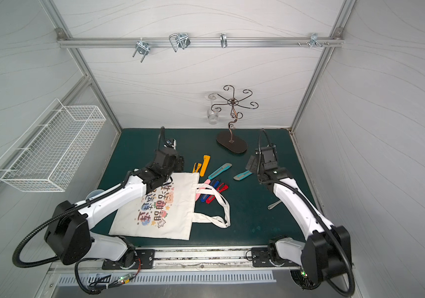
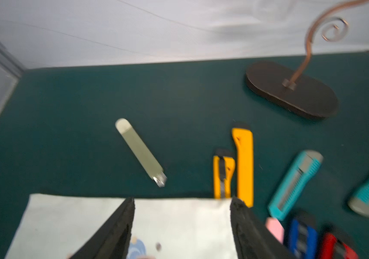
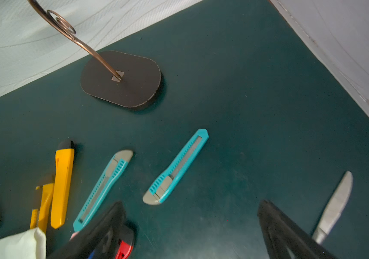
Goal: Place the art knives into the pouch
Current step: Open the pouch at the center of the board.
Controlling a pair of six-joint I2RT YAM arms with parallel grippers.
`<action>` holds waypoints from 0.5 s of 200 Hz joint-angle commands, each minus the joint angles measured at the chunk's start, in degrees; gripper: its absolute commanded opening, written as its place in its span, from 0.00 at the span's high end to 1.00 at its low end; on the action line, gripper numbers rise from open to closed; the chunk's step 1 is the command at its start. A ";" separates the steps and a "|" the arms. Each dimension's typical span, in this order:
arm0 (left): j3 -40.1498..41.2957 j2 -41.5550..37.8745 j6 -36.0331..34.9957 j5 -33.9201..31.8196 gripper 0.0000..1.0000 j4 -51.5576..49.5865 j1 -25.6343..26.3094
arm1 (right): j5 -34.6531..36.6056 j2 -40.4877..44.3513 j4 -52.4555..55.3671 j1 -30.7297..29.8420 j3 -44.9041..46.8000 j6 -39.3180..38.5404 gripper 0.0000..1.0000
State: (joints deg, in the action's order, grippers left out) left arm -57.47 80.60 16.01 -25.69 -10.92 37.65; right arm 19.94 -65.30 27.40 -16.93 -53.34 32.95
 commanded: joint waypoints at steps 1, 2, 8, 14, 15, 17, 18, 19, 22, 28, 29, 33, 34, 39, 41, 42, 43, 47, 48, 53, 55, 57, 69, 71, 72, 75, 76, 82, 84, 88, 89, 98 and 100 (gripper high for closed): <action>-1.84 -1.06 8.40 -1.64 0.30 -10.63 7.57 | -2.70 5.82 7.00 1.35 0.89 3.64 0.06; -1.85 -1.06 8.76 -1.60 0.30 -10.89 7.94 | -2.71 6.07 7.07 1.32 1.01 3.67 0.06; -1.75 -1.14 10.56 -1.19 0.30 -12.17 10.00 | -3.31 7.45 7.28 1.33 1.84 3.73 0.06; -1.50 -1.14 12.44 0.23 0.30 -13.27 11.68 | -3.67 8.72 7.68 1.29 2.58 3.93 0.04; -1.46 -1.19 12.71 0.52 0.30 -13.35 11.89 | -3.72 8.97 7.81 1.33 2.69 3.95 0.04; -1.32 -1.27 13.25 1.10 0.30 -13.47 12.37 | -3.75 9.14 7.87 1.31 2.79 3.96 0.04; -1.23 -1.29 13.56 1.40 0.30 -13.54 12.59 | -3.96 9.44 7.92 1.31 3.02 3.96 0.04; -1.15 -1.31 13.85 1.72 0.30 -13.57 12.83 | -4.04 9.60 7.97 1.30 3.13 3.96 0.03; -0.89 -1.38 14.72 2.38 0.30 -13.68 13.55 | -4.31 10.05 8.13 1.38 3.42 3.92 0.03; -0.51 -1.47 17.06 3.97 0.31 -14.21 14.73 | -4.68 10.50 8.63 1.46 3.74 3.94 0.03; -0.48 -1.48 17.49 4.24 0.31 -14.35 14.91 | -4.75 10.65 8.76 1.46 3.76 4.00 0.03; -0.18 -1.54 19.09 5.65 0.31 -14.55 15.57 | -5.04 10.80 9.34 1.60 3.85 4.05 0.03; -0.09 -1.52 19.47 6.09 0.31 -14.52 15.73 | -5.12 10.89 9.58 1.63 3.90 4.14 0.03; 0.22 -1.54 21.12 7.67 0.32 -14.36 16.58 | -5.27 10.86 10.08 1.76 4.01 4.20 0.03; 0.40 -1.57 21.79 8.09 0.33 -14.28 16.80 | -5.40 10.95 10.25 1.80 4.07 4.29 0.03; 0.46 -1.58 22.18 8.24 0.33 -14.25 17.13 | -5.42 10.97 10.32 1.80 4.10 4.30 0.03; 0.53 -1.54 22.38 8.39 0.33 -14.23 17.38 | -5.43 10.93 10.40 1.81 4.11 4.18 0.03; 0.60 -1.43 23.61 8.69 0.33 -14.23 18.36 | -5.52 11.02 10.57 1.88 4.31 4.30 0.03; 0.61 -1.38 24.02 8.84 0.33 -14.22 18.57 | -5.61 11.00 10.61 1.89 4.35 4.31 0.03; 0.61 -0.92 25.66 9.62 0.33 -14.19 19.56 | -5.82 11.13 10.73 1.90 4.67 4.41 0.03; 0.56 -0.74 26.18 9.94 0.33 -14.19 19.85 | -5.92 11.20 10.75 2.04 4.95 4.42 0.03; 0.60 -0.54 27.06 10.33 0.33 -14.08 20.14 | -5.94 11.22 10.70 2.06 5.06 4.41 0.03; 0.61 0.80 30.93 12.77 0.33 -12.56 21.55 | -6.64 11.50 10.48 2.40 6.30 4.94 0.04; 0.61 1.10 31.63 13.04 0.33 -12.40 21.76 | -6.71 11.57 10.42 2.51 6.56 5.09 0.04; 0.61 1.25 31.98 13.17 0.33 -12.30 21.89 | -6.71 11.57 10.42 2.51 6.56 5.09 0.04; 0.54 1.69 32.98 13.58 0.33 -11.98 22.06 | -6.91 11.69 10.21 2.58 7.06 5.31 0.05; 0.49 1.77 33.31 13.79 0.33 -11.87 22.09 | -7.01 11.65 10.13 2.68 7.17 5.34 0.06; 0.30 2.95 35.15 15.17 0.34 -11.20 22.36 | -7.60 11.77 9.81 2.98 7.80 5.70 0.06; 0.27 3.33 35.80 15.64 0.34 -10.89 22.44 | -7.91 11.77 9.72 3.14 7.99 5.83 0.06; 0.12 4.02 37.05 16.33 0.34 -10.39 22.67 | -8.26 11.71 9.57 3.28 8.26 6.01 0.06; 0.01 4.21 37.32 16.53 0.34 -10.24 22.70 | -8.30 11.70 9.54 3.29 8.34 6.04 0.07; -0.34 5.87 40.02 17.95 0.34 -8.88 23.19 | -8.64 11.73 9.44 3.50 8.79 6.10 0.08; -0.46 6.37 40.65 18.26 0.34 -8.62 23.31 | -8.68 11.74 9.43 3.53 8.85 6.15 0.09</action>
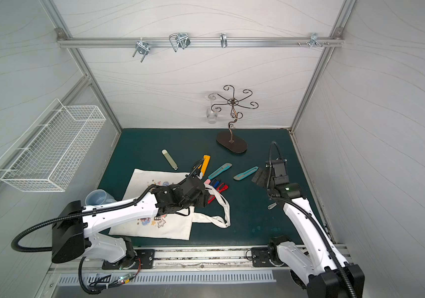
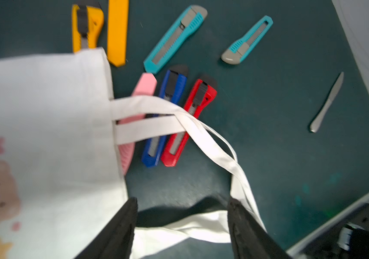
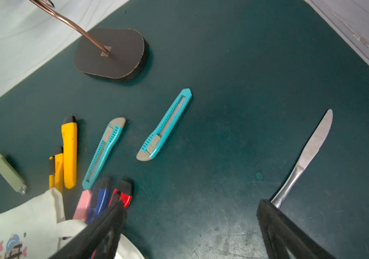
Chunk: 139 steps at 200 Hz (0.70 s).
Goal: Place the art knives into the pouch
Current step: Open the pouch at the center of the board.
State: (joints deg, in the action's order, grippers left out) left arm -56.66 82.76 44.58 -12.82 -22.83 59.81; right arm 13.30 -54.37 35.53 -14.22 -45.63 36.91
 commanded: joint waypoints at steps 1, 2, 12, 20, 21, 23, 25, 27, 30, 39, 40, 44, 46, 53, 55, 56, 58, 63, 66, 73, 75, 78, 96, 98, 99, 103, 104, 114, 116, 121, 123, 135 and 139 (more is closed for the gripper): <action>-1.31 4.40 12.40 5.54 0.34 3.39 1.21 | -2.09 0.83 1.30 0.84 1.19 2.20 0.09; -1.41 4.63 12.70 5.67 0.34 3.53 1.28 | -2.07 0.79 1.30 0.89 1.26 2.16 0.09; -2.27 6.70 15.47 6.91 0.35 4.56 1.82 | -2.46 0.90 1.00 1.10 1.71 1.78 0.09; -2.96 8.29 17.55 7.67 0.35 5.44 2.27 | -2.74 1.06 1.10 1.38 1.91 1.80 0.09; -3.03 8.47 17.87 7.78 0.35 5.56 2.30 | -2.70 1.08 1.11 1.38 1.93 1.74 0.09; -3.13 8.80 18.36 8.20 0.35 5.99 2.43 | -2.74 1.23 1.08 1.52 2.01 1.69 0.09; -3.17 9.23 18.90 8.57 0.35 6.38 2.53 | -2.75 1.27 1.04 1.55 1.98 1.55 0.09; -3.25 9.60 19.35 8.83 0.35 6.70 2.60 | -2.80 1.39 0.97 1.56 2.09 1.56 0.09; -3.42 10.12 20.21 9.15 0.35 7.12 2.71 | -2.88 1.52 0.93 1.66 2.19 1.50 0.09; -3.93 11.60 22.18 9.83 0.35 8.12 3.14 | -2.86 1.96 0.86 1.97 2.48 1.31 0.10; -4.04 11.75 22.33 9.96 0.35 8.23 3.17 | -2.85 1.97 0.90 2.03 2.52 1.23 0.10; -4.30 12.26 22.91 10.29 0.36 8.73 3.28 | -3.04 2.19 0.78 2.16 2.60 1.12 0.10; -4.43 12.69 23.14 10.38 0.37 8.76 3.36 | -3.16 2.37 0.75 2.24 2.68 1.12 0.10; -5.20 13.70 23.77 10.28 0.37 8.66 3.59 | -3.49 2.54 0.52 2.42 2.80 0.60 0.12; -5.38 13.91 23.95 10.21 0.37 8.72 3.68 | -3.53 2.63 0.51 2.48 2.88 0.57 0.12; -5.47 13.96 23.96 10.15 0.37 8.79 3.70 | -3.54 2.66 0.55 2.50 2.85 0.55 0.12; -5.65 14.17 24.04 10.06 0.37 8.90 3.75 | -3.59 2.75 0.56 2.59 2.88 0.47 0.12; -5.94 14.60 24.34 9.86 0.38 9.09 3.97 | -3.77 2.92 0.57 2.85 2.99 0.33 0.12; -6.30 14.85 24.52 9.76 0.38 9.10 4.06 | -3.86 3.02 0.51 2.95 3.08 0.21 0.13; -6.94 15.49 24.84 9.85 0.39 9.27 4.15 | -4.05 3.24 0.21 3.23 3.30 -0.12 0.13; -7.14 15.69 24.96 9.90 0.39 9.29 4.17 | -4.15 3.29 0.17 3.30 3.38 -0.15 0.13; -7.45 16.06 25.09 9.96 0.39 9.36 4.17 | -4.27 3.39 0.04 3.43 3.43 -0.30 0.13; -9.21 18.02 25.49 10.51 0.40 9.49 4.32 | -5.15 3.37 -0.65 4.17 4.03 -0.49 0.14; -9.38 18.20 25.48 10.57 0.40 9.47 4.34 | -5.26 3.32 -0.68 4.28 4.14 -0.44 0.14; -9.49 18.34 25.47 10.60 0.40 9.47 4.34 | -5.33 3.27 -0.70 4.33 4.18 -0.53 0.14; -9.86 18.74 25.41 10.62 0.41 9.39 4.41 | -5.55 3.15 -0.90 4.44 4.23 -0.52 0.15; -9.95 18.79 25.39 10.67 0.41 9.34 4.43 | -5.56 3.10 -0.90 4.41 4.32 -0.56 0.15; -10.77 19.76 25.23 10.69 0.41 9.12 4.69 | -5.95 2.88 -1.16 4.54 4.40 -0.63 0.15; -10.86 19.93 25.21 10.70 0.42 9.05 4.70 | -5.95 2.83 -1.16 4.55 4.29 -0.61 0.15; -11.25 20.42 25.08 10.88 0.42 9.03 4.77 | -6.15 2.73 -1.18 4.56 4.27 -0.69 0.16; -11.40 20.60 25.04 10.88 0.42 8.96 4.78 | -6.17 2.72 -1.30 4.55 4.28 -0.78 0.16; -12.10 21.51 24.87 11.29 0.44 8.53 4.96 | -6.38 2.65 -1.56 4.69 4.36 -0.86 0.17; -12.26 21.72 24.86 11.39 0.45 8.50 5.03 | -6.50 2.64 -1.60 4.70 4.38 -0.88 0.17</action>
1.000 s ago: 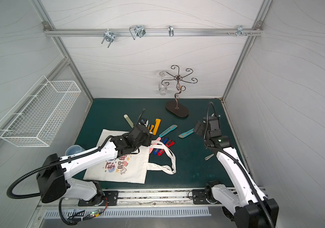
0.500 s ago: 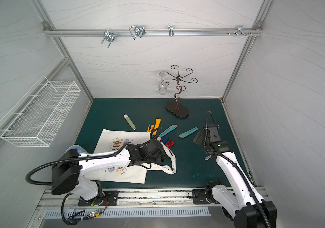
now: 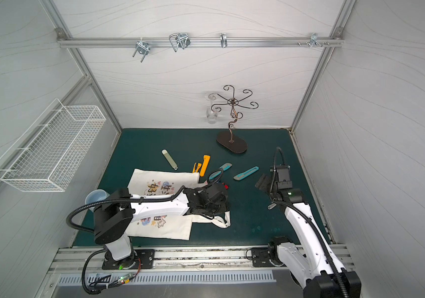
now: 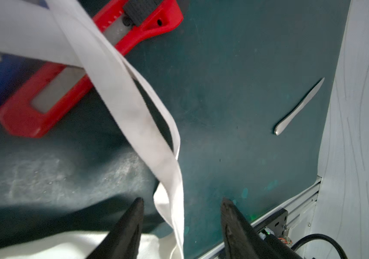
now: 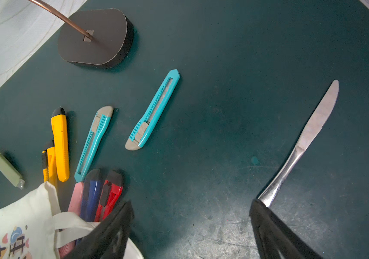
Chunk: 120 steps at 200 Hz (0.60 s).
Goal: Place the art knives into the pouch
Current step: Open the pouch at the center of the board.
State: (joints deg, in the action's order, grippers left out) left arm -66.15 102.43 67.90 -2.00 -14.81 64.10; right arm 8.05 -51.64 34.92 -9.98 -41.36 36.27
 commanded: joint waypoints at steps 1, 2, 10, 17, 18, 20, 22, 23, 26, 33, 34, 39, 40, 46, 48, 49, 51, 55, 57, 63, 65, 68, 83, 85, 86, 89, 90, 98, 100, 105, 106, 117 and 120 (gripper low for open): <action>-2.77 2.06 1.54 0.67 0.45 0.53 0.76 | -1.27 -0.15 -1.03 0.47 0.13 -0.24 0.17; -2.85 2.11 1.54 0.68 0.45 0.50 0.76 | -1.32 -0.14 -1.10 0.48 0.14 -0.28 0.17; -3.05 2.38 1.48 0.67 0.46 0.19 0.92 | -1.51 -0.11 -1.32 0.55 0.11 -0.53 0.18; -3.35 2.48 1.47 0.59 0.46 -0.28 1.03 | -1.69 -0.16 -1.34 0.64 -0.02 -0.64 0.18; -3.41 2.50 1.41 0.55 0.46 -0.34 1.03 | -1.71 -0.14 -1.34 0.61 0.06 -0.66 0.18; -3.53 2.48 1.37 0.52 0.46 -0.45 1.08 | -1.72 -0.09 -1.28 0.65 0.10 -0.67 0.18; -3.54 2.46 1.30 0.51 0.46 -0.48 1.11 | -1.79 -0.12 -1.26 0.66 0.04 -0.61 0.18; -3.63 2.48 1.24 0.51 0.46 -0.48 1.11 | -1.85 -0.13 -1.30 0.66 0.05 -0.60 0.18; -3.68 2.44 1.15 0.37 0.47 -0.63 1.18 | -1.82 -0.15 -1.34 0.69 0.12 -0.66 0.18; -3.81 2.29 1.10 0.01 0.48 -1.09 1.29 | -1.99 -0.06 -1.42 0.81 0.22 -0.72 0.18; -3.81 2.27 1.10 0.00 0.48 -1.14 1.29 | -1.99 -0.14 -1.42 0.82 0.23 -0.70 0.18; -3.85 2.13 1.01 -0.19 0.48 -1.23 1.37 | -2.14 -0.13 -1.60 0.76 0.31 -0.81 0.18; -3.83 2.10 1.01 -0.19 0.48 -1.25 1.38 | -2.15 -0.17 -1.65 0.84 0.31 -0.88 0.18; -3.83 2.08 0.92 -0.28 0.49 -1.32 1.38 | -2.34 -0.21 -1.80 0.90 0.43 -0.79 0.19; -3.82 2.14 0.92 -0.28 0.48 -1.40 1.38 | -2.34 -0.22 -1.83 0.85 0.48 -0.77 0.19; -3.81 2.10 0.92 -0.28 0.49 -1.38 1.38 | -2.34 -0.26 -1.85 0.84 0.49 -0.77 0.19; -3.81 2.19 0.92 -0.35 0.49 -1.37 1.38 | -2.50 -0.23 -1.80 0.86 0.43 -0.79 0.19; -3.96 2.30 0.84 -0.37 0.49 -1.38 1.38 | -2.63 -0.30 -1.80 0.92 0.55 -0.89 0.19; -3.98 2.39 0.83 -0.37 0.50 -1.37 1.38 | -2.72 -0.30 -1.81 0.92 0.58 -0.79 0.19; -4.06 2.71 0.84 -0.22 0.51 -1.43 1.41 | -2.80 -0.35 -1.82 0.91 0.67 -0.93 0.19; -4.11 2.82 0.83 -0.20 0.51 -1.42 1.39 | -2.79 -0.36 -1.86 0.86 0.69 -0.89 0.19; -4.22 2.97 0.77 -0.07 0.52 -1.39 1.39 | -2.78 -0.32 -1.82 0.89 0.74 -0.88 0.20; -4.70 3.93 0.49 -0.12 0.53 -1.60 1.56 | -2.86 0.05 -1.74 1.04 1.00 -1.00 0.20; -4.74 4.03 0.48 -0.16 0.53 -1.67 1.56 | -2.80 0.16 -1.73 1.02 0.99 -1.09 0.20; -4.76 4.06 0.44 -0.18 0.53 -1.69 1.60 | -2.79 0.23 -1.71 1.10 1.01 -1.10 0.20; -4.84 4.20 0.48 -0.24 0.54 -1.87 1.64 | -2.83 0.34 -1.71 1.16 1.02 -1.07 0.20; -4.85 4.23 0.43 -0.26 0.54 -1.92 1.64 | -2.85 0.37 -1.70 1.22 1.02 -1.09 0.20; -4.95 4.47 0.44 -0.37 0.55 -2.00 1.63 | -3.04 0.69 -1.74 1.36 1.07 -1.11 0.20; -4.95 4.54 0.34 -0.31 0.55 -2.03 1.64 | -3.04 0.73 -1.70 1.45 0.99 -1.18 0.20; -4.92 4.69 0.34 -0.37 0.56 -2.08 1.61 | -3.12 0.89 -1.65 1.60 0.97 -1.25 0.20; -4.94 4.70 0.32 -0.42 0.56 -2.12 1.67 | -3.17 0.91 -1.63 1.61 0.95 -1.22 0.20; -4.92 4.88 0.30 -0.51 0.57 -2.30 1.58 | -3.22 1.16 -1.49 1.89 0.70 -1.29 0.20; -4.87 4.95 0.28 -0.49 0.58 -2.34 1.64 | -3.35 1.28 -1.44 2.00 0.68 -1.32 0.20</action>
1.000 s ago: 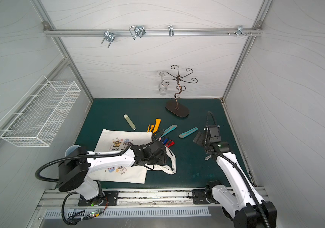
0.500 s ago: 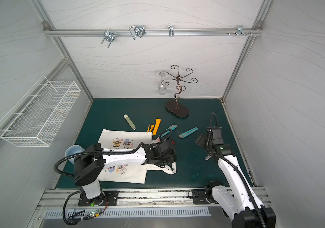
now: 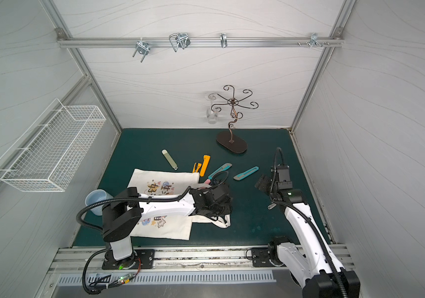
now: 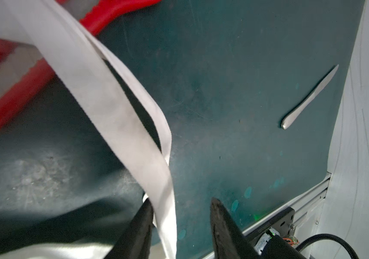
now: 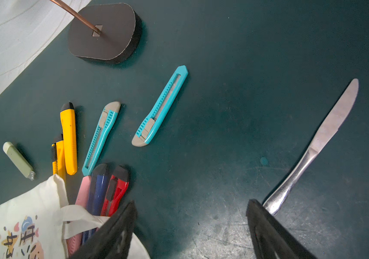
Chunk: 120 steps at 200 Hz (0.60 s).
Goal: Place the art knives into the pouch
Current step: Open the pouch at the center of the board.
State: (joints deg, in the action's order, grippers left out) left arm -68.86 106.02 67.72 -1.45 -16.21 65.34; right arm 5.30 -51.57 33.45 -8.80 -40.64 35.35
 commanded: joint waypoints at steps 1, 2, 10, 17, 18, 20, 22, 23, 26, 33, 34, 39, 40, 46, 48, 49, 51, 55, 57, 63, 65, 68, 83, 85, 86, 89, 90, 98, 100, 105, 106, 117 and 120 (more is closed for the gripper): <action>-2.16 1.33 0.47 -1.02 0.58 -1.02 0.40 | -0.62 1.21 0.07 0.85 -0.09 -0.43 0.20; -2.16 1.36 0.43 -1.01 0.58 -1.02 0.35 | -0.63 1.26 0.10 0.83 -0.16 -0.36 0.20; -2.27 1.47 0.27 -1.09 0.62 -1.24 0.40 | -0.73 1.37 0.19 0.90 -0.27 -0.55 0.20; -2.25 1.41 0.20 -1.18 0.64 -1.31 0.40 | -0.74 1.48 0.21 1.04 -0.32 -0.55 0.20; -2.25 1.44 0.21 -1.18 0.64 -1.34 0.40 | -0.78 1.47 0.21 1.01 -0.32 -0.55 0.20; -2.27 1.33 0.17 -1.16 0.65 -1.41 0.40 | -0.81 1.47 0.23 1.09 -0.32 -0.53 0.20; -2.27 1.31 0.14 -1.18 0.66 -1.45 0.40 | -0.84 1.52 0.30 1.14 -0.31 -0.54 0.20; -2.26 1.35 0.13 -1.22 0.67 -1.50 0.40 | -0.87 1.50 0.26 1.14 -0.36 -0.55 0.20; -2.23 1.36 0.07 -1.27 0.68 -1.46 0.40 | -0.92 1.55 0.22 1.08 -0.33 -0.52 0.20; -2.27 1.32 0.00 -1.42 0.72 -1.54 0.40 | -1.03 1.66 0.21 1.10 -0.29 -0.57 0.21; -2.25 1.35 0.02 -1.43 0.73 -1.54 0.40 | -1.06 1.66 0.21 1.12 -0.30 -0.56 0.21; -2.25 1.30 -0.12 -1.57 0.75 -1.59 0.36 | -1.08 1.65 0.27 1.08 -0.17 -0.46 0.21; -2.25 1.30 -0.17 -1.60 0.75 -1.57 0.38 | -1.08 1.65 0.24 1.12 -0.15 -0.46 0.21; -2.29 1.32 -0.28 -1.67 0.82 -1.56 0.40 | -1.17 1.78 0.13 1.10 -0.13 -0.54 0.21; -2.39 1.32 -0.35 -1.68 0.84 -1.59 0.36 | -1.17 1.75 0.08 1.14 -0.03 -0.50 0.22; -2.36 1.31 -0.42 -1.69 0.86 -1.57 0.33 | -1.17 1.74 0.10 1.10 0.01 -0.53 0.21; -2.40 1.30 -0.40 -1.77 0.88 -1.55 0.34 | -1.17 1.74 0.12 1.12 0.10 -0.54 0.22; -2.41 1.38 -0.55 -1.80 0.92 -1.62 0.38 | -1.19 1.70 0.12 1.08 0.19 -0.55 0.22; -2.42 1.32 -0.61 -1.80 0.93 -1.63 0.40 | -1.17 1.73 0.10 1.07 0.14 -0.48 0.22; -2.34 1.45 -0.66 -1.75 1.00 -1.48 0.40 | -1.18 1.69 0.08 1.17 0.34 -0.55 0.22; -2.40 1.47 -0.71 -1.79 1.00 -1.51 0.40 | -1.17 1.73 0.11 1.16 0.33 -0.57 0.22; -2.41 1.49 -0.75 -1.73 1.00 -1.48 0.40 | -1.18 1.74 0.11 1.15 0.45 -0.63 0.22; -2.07 1.32 -0.79 -1.84 1.00 -1.38 0.40 | -1.14 2.05 0.01 1.17 0.72 -0.63 0.22; -2.02 1.28 -0.81 -1.88 1.00 -1.40 0.40 | -1.11 2.07 0.02 1.16 0.73 -0.68 0.22; -2.05 1.20 -0.78 -1.84 1.00 -1.38 0.40 | -1.10 2.08 0.03 1.20 0.74 -0.61 0.22; -1.91 1.13 -0.78 -2.02 1.00 -1.45 0.40 | -1.08 2.18 0.03 1.23 0.73 -0.68 0.22; -1.86 1.08 -0.81 -2.09 1.00 -1.45 0.40 | -1.08 2.22 -0.01 1.19 0.73 -0.70 0.22; -1.59 0.55 -0.92 -2.33 1.00 -1.42 0.40 | -0.98 2.26 0.08 1.22 0.60 -0.79 0.22; -1.49 0.28 -1.04 -2.44 1.00 -1.36 0.38 | -0.97 2.31 0.05 1.21 0.60 -0.81 0.22; -1.38 -0.29 -1.24 -2.58 1.00 -1.50 0.36 | -0.89 2.27 0.17 1.15 0.48 -0.95 0.22; -1.37 -0.42 -1.26 -2.67 1.00 -1.57 0.38 | -0.86 2.27 0.15 1.15 0.43 -0.97 0.22; -1.04 -1.96 -1.88 -3.07 1.00 -2.10 0.38 | -0.77 2.22 0.24 1.20 0.38 -1.20 0.22; -0.93 -2.53 -2.01 -3.18 1.00 -2.15 0.40 | -0.77 2.33 0.24 1.17 0.37 -1.28 0.22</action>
State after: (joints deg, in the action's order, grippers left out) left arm -68.99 106.45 66.54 -2.35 -17.58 65.43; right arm 4.38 -50.22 33.45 -7.88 -40.40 34.81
